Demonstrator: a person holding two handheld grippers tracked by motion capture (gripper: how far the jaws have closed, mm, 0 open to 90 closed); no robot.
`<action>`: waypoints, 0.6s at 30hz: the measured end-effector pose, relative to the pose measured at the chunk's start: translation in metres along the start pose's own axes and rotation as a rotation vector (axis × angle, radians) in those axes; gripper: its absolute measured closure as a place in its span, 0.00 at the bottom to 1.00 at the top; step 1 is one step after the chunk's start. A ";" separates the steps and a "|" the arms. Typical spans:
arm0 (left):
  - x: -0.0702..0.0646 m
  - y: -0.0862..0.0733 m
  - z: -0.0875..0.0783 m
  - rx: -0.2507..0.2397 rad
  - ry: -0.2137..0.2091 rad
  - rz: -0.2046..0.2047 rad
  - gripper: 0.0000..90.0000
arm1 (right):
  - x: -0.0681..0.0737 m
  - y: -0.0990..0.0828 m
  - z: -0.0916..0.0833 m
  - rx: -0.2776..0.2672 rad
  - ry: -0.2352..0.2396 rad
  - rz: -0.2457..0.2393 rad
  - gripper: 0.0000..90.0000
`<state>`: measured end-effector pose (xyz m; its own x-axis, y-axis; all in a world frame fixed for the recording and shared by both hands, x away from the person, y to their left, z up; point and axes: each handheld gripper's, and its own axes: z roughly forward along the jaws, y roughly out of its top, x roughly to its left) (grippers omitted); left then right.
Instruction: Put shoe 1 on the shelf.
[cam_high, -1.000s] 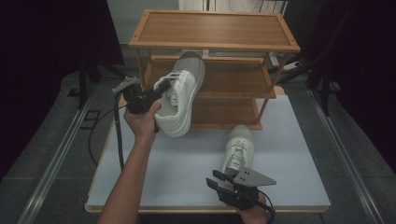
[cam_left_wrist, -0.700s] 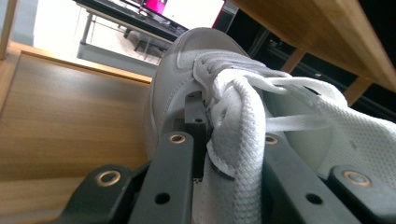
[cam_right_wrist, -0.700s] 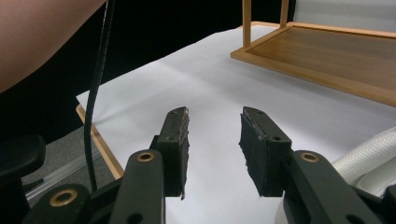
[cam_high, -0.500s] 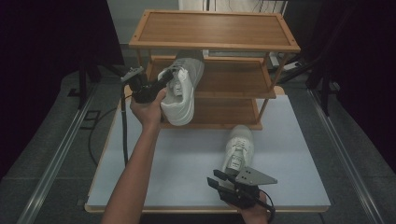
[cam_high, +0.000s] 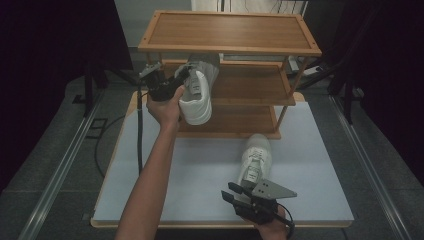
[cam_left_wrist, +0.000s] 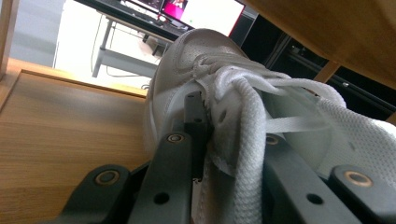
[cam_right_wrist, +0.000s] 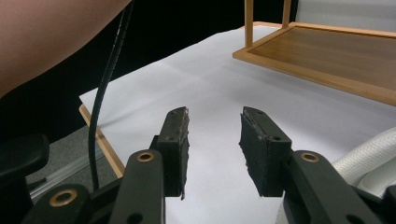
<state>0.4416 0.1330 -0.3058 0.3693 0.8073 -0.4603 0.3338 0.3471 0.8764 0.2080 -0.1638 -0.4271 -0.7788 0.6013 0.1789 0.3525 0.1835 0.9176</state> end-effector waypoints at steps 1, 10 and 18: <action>0.001 -0.001 0.001 0.005 0.005 0.002 0.92 | 0.000 0.000 0.000 0.000 -0.001 0.000 0.68; 0.005 -0.003 0.008 0.015 0.015 -0.005 0.91 | 0.001 -0.001 0.003 0.008 0.000 -0.005 0.68; 0.002 -0.002 0.014 0.027 -0.026 -0.009 0.82 | 0.003 -0.002 0.003 0.010 0.000 -0.006 0.67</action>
<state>0.4541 0.1273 -0.3108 0.3881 0.7914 -0.4722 0.3608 0.3410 0.8681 0.2066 -0.1606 -0.4298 -0.7807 0.6004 0.1735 0.3529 0.1944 0.9152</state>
